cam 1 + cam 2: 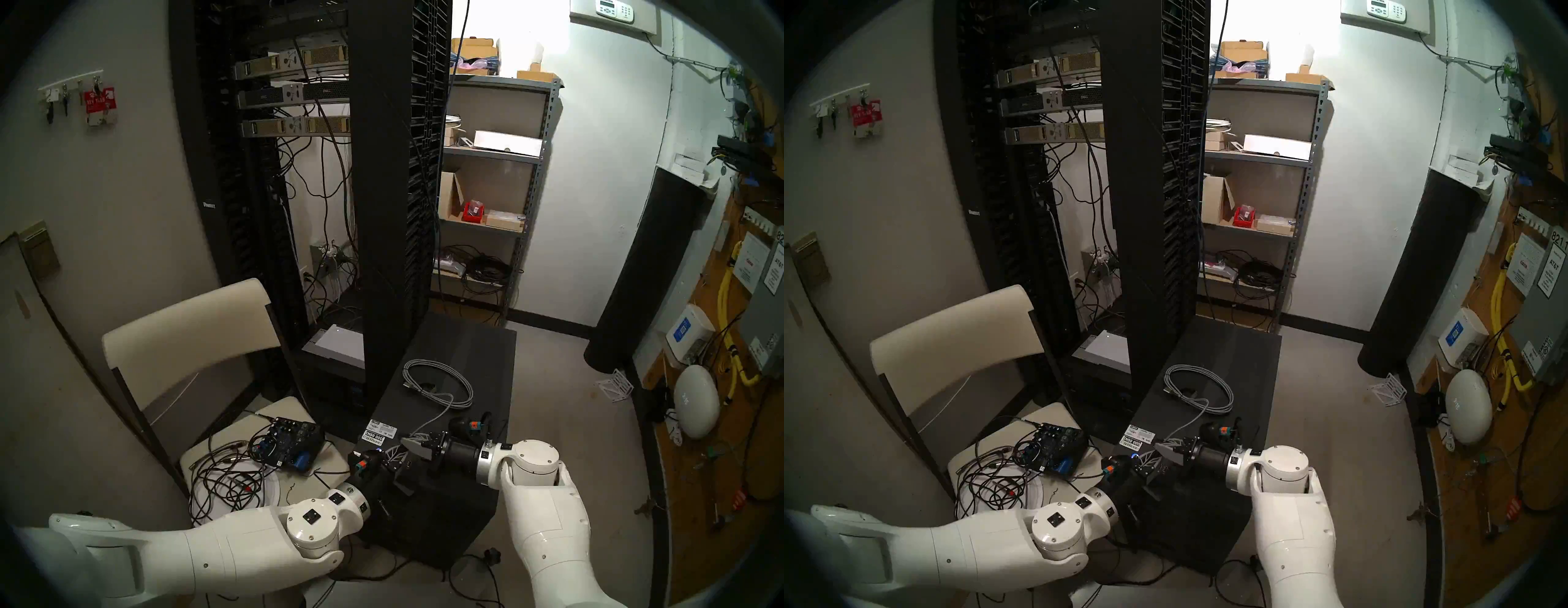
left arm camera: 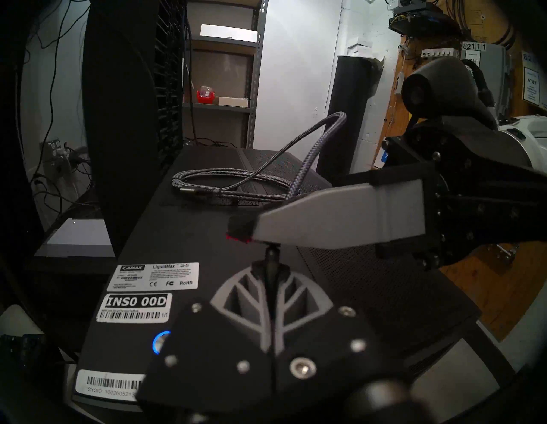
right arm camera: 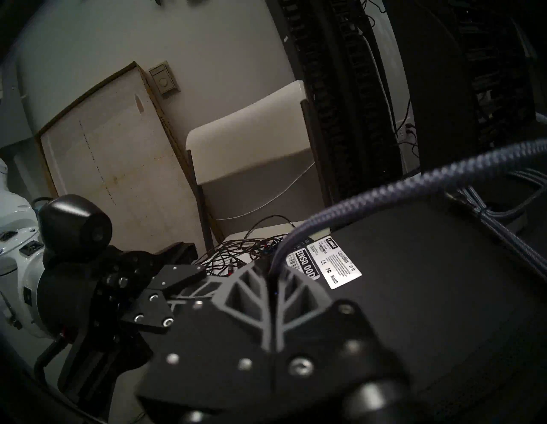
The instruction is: Insert the cable into the workstation's USB slot
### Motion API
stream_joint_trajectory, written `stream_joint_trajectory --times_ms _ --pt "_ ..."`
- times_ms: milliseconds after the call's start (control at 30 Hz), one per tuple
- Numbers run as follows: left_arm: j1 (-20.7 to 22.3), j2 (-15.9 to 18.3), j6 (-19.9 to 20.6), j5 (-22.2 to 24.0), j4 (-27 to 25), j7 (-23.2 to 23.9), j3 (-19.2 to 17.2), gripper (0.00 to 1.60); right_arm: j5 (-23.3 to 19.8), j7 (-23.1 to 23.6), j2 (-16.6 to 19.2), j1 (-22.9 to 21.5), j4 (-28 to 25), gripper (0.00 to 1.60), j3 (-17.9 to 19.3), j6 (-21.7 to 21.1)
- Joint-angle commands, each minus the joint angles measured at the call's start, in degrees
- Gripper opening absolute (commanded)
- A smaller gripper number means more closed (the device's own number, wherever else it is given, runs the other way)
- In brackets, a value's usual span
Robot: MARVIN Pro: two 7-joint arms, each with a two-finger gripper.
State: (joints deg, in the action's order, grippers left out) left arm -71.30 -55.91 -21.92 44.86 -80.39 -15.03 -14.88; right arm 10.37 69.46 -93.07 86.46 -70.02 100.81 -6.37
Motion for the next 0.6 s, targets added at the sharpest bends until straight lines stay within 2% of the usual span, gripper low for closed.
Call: stream_joint_trajectory --times_ms 0,67,133,200,233,267,300,367,400,433,467,500,567 --pt "0.1 -0.4 0.0 -0.2 -1.2 -1.3 -0.4 0.0 0.9 0.0 0.4 -1.0 -0.7 0.0 -0.9 0.5" --pt "0.2 -0.4 0.1 -0.4 -1.3 -1.5 -0.3 0.0 1.0 -0.1 0.5 -0.8 -1.0 0.0 -0.9 0.6" --pt "0.3 -0.2 0.3 -0.5 -1.7 -1.7 -0.2 0.15 1.5 -0.1 0.8 -0.5 -1.5 0.0 -1.2 0.8" --pt "0.2 -0.1 0.2 -0.6 -2.1 -2.1 -0.2 0.18 2.3 -0.3 1.1 -0.2 -2.2 0.0 -1.6 1.3" --pt "0.2 0.0 0.1 -0.8 -2.3 -2.5 -0.2 0.25 3.0 -0.7 1.2 0.1 -2.7 0.0 -1.9 1.9" --pt "0.2 0.1 0.2 -0.9 -2.5 -2.6 -0.2 0.58 3.8 -0.8 1.5 0.3 -3.3 0.0 -2.4 2.1" --pt "0.2 0.2 0.3 -0.8 -2.7 -2.6 -0.2 0.73 3.7 -1.0 1.3 0.6 -3.6 0.0 -2.2 1.9" --pt "0.3 0.3 0.5 -1.0 -2.9 -2.9 -0.1 0.76 4.2 -0.9 1.4 0.7 -3.8 0.0 -2.4 2.1" --pt "0.3 0.4 0.5 -1.0 -2.9 -2.9 -0.1 0.87 4.2 -0.8 1.3 0.8 -3.9 0.0 -2.3 2.1" --pt "0.3 0.4 0.5 -1.4 -3.0 -3.3 -0.1 1.02 4.2 -0.9 1.2 0.8 -3.9 0.0 -2.3 2.4" --pt "0.3 0.5 0.6 -1.4 -3.0 -3.3 0.0 1.32 4.2 -1.0 1.1 1.0 -4.0 0.0 -2.1 2.6" --pt "0.3 0.6 0.7 -1.4 -3.1 -3.1 0.0 1.44 4.2 -1.0 1.1 1.0 -4.1 0.0 -2.1 2.7" --pt "0.3 0.9 0.6 -1.6 -3.2 -3.2 0.1 1.45 4.2 -1.1 1.1 1.2 -4.2 0.0 -2.0 3.1"
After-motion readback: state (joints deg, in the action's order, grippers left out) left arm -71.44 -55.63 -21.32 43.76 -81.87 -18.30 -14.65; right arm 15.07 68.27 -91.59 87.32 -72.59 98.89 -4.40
